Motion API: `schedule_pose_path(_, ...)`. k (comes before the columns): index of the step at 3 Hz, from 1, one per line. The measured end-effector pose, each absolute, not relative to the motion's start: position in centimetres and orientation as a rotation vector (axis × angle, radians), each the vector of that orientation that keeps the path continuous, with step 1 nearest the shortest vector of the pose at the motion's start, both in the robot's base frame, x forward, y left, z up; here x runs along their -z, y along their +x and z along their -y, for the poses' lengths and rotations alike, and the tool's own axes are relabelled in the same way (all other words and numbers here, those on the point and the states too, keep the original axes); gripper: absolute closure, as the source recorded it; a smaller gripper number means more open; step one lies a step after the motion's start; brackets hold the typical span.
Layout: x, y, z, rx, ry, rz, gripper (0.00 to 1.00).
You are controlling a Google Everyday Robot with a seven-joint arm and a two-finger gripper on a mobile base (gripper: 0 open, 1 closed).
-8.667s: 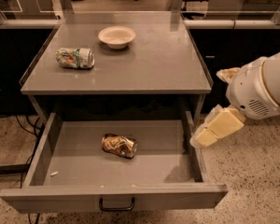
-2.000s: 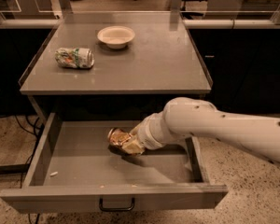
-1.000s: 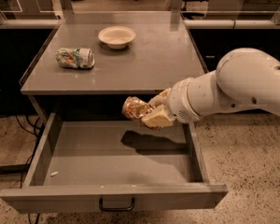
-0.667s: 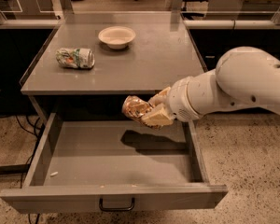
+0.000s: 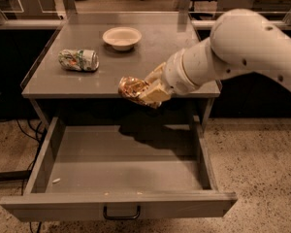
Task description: Pick orange can from top drawer and place on counter
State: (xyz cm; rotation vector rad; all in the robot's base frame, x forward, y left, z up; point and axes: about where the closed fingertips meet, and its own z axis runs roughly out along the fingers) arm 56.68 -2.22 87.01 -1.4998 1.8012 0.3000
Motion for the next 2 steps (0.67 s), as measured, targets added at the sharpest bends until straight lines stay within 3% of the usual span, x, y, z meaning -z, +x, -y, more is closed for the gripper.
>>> schedule_pose_path(2,-89.4,64.5,1.0,-0.272,-1.56,-1.769,1.0)
